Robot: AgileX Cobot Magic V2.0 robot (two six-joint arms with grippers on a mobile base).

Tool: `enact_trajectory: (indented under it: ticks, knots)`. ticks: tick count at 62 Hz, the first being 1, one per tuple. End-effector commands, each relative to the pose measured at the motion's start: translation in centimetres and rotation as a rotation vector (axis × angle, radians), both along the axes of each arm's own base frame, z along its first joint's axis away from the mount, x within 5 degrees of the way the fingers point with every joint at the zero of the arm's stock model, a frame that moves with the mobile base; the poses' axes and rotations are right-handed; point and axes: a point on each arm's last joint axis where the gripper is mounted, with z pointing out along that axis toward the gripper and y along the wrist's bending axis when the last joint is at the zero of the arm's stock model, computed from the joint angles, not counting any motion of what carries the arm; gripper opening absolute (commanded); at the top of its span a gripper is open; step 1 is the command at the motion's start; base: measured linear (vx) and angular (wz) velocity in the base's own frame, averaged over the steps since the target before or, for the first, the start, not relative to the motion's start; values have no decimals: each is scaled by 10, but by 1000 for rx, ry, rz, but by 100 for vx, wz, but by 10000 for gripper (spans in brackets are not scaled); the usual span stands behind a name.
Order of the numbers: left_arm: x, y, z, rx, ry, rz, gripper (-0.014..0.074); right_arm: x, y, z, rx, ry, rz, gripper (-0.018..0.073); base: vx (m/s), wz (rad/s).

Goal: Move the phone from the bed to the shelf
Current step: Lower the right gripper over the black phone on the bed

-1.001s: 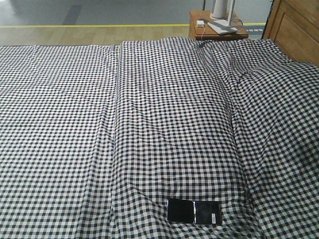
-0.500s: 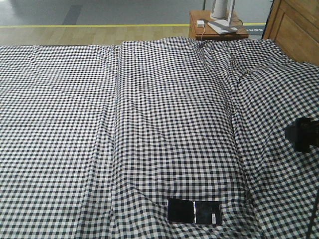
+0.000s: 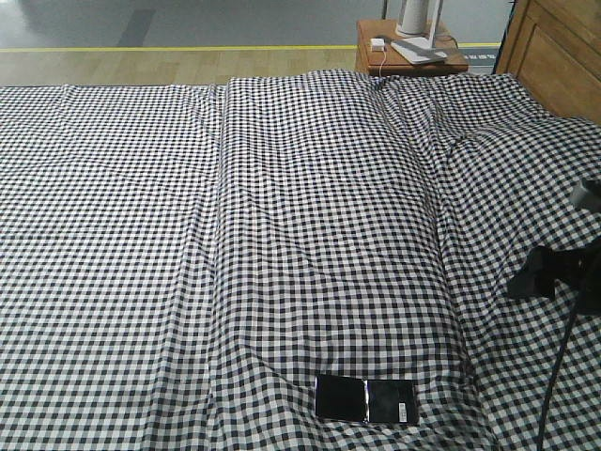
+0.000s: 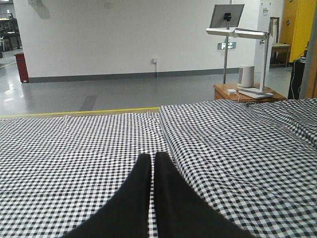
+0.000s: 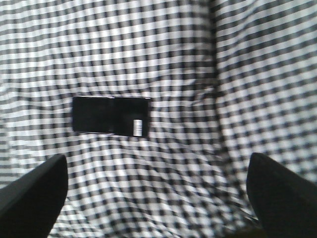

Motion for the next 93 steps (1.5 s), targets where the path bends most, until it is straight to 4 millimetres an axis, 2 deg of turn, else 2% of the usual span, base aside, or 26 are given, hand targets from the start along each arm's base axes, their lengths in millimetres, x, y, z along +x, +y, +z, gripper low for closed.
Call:
enact_trajectory:
  ticks: [1, 17, 30, 45, 61, 72, 93]
  knots:
    - [-2, 0, 16, -13, -107, -1, 1, 13, -7, -5, 82, -69, 11, 676, 0, 0]
    - [-2, 0, 16, -13, -107, -1, 1, 30, -5, -82, 235, 29, 92, 668, 0, 0]
    - [-2, 0, 16, -13, -107, -1, 1, 43, 0, -134, 392, 84, 146, 662, 0, 0]
    - [-2, 0, 16, -13, -107, -1, 1, 62, 6, -171, 569, 126, 178, 652, 0, 0]
    - [-2, 0, 16, -13, -107, -1, 1, 76, 28, -205, 587, 168, 260, 645, 0, 0]
    - [-2, 0, 16, -13, -107, -1, 1, 78, 34, -230, 597, 205, 271, 638, 0, 0]
    - [-2, 0, 16, -13, -107, -1, 1, 71, 36, -262, 615, 231, 290, 628, 0, 0]
